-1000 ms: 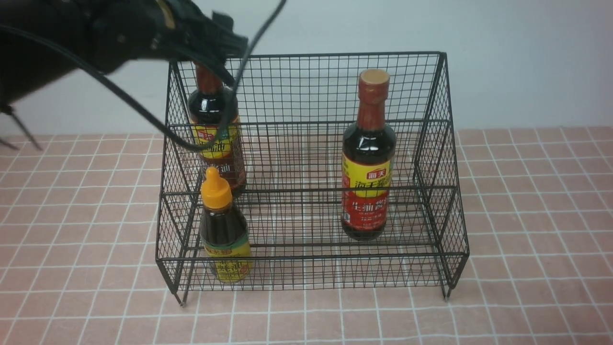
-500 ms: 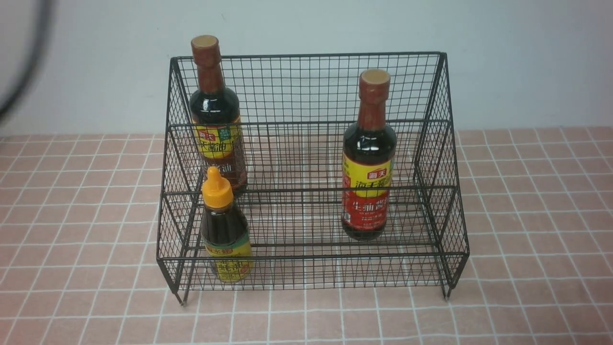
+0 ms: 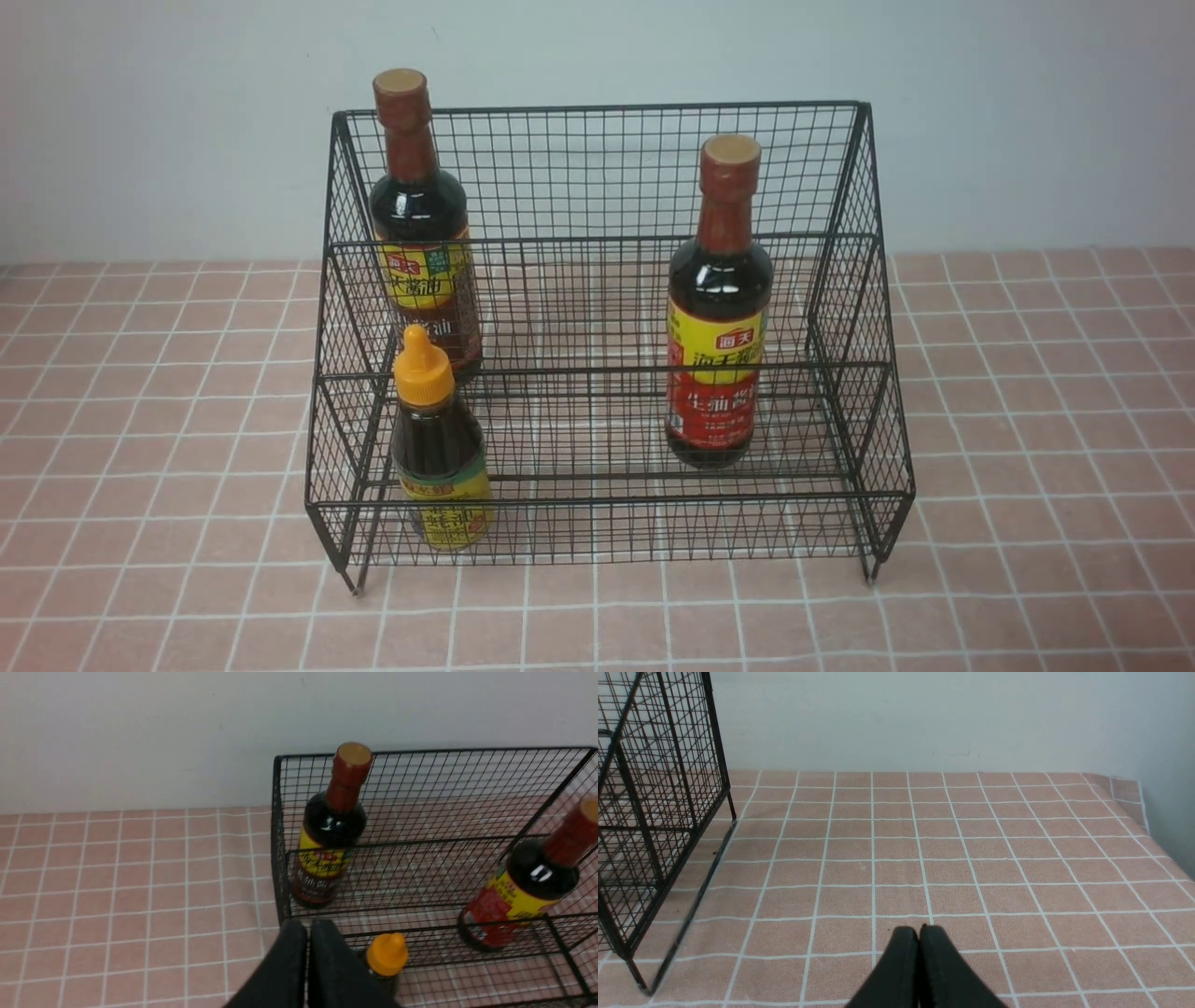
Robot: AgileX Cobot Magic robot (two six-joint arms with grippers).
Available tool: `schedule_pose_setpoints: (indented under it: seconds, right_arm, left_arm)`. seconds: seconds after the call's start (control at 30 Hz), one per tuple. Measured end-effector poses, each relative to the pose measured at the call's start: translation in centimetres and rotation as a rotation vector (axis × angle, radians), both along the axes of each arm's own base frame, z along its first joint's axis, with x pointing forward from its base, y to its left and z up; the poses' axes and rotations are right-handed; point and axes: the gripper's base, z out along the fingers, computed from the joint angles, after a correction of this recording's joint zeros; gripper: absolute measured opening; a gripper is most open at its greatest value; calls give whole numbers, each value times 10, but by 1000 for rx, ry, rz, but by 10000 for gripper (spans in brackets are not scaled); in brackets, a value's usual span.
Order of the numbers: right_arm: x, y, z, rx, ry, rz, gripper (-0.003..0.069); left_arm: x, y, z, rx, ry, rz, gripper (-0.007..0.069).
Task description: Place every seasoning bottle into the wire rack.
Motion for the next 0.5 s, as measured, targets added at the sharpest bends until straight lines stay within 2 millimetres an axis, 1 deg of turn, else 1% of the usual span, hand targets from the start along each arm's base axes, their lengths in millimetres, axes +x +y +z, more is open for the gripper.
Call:
schedule_pose_setpoints:
  seconds: [0.07,0.2,0.23,0.27,0.3,0.33,0.37,0.4,0.47,0.5]
  right_arm:
    - [0,0,0,0,0,0,-12]
    - [0,0,0,0,0,0,-12]
    - [0,0,0,0,0,0,-12]
    - [0,0,0,0,0,0,-12]
    - [0,0,0,0,0,0,-12]
    - [0,0,0,0,0,0,-12]
    - [0,0,0,0,0,0,-12]
    - [0,0,0,0,0,0,-12]
    - [0,0,0,0,0,0,-12]
    - [0,0,0,0,0,0,-12]
  left_arm:
    - [-2,1,1,9,-4,-2,-7]
    - [-19,6,7,8,-46,-21,-7]
    - [-20,6,7,9,-48,-22,-7]
    - [-29,8,10,9,-78,-46,-7]
    - [-30,8,11,12,-83,-49,-7]
    - [-37,9,13,19,-114,-77,-7]
    - [-39,9,15,23,-128,-84,-7]
    - [-46,10,13,41,-173,-119,-7]
    - [-53,11,11,58,-221,-145,-7]
    - [-60,12,-3,67,-251,-168,-7]
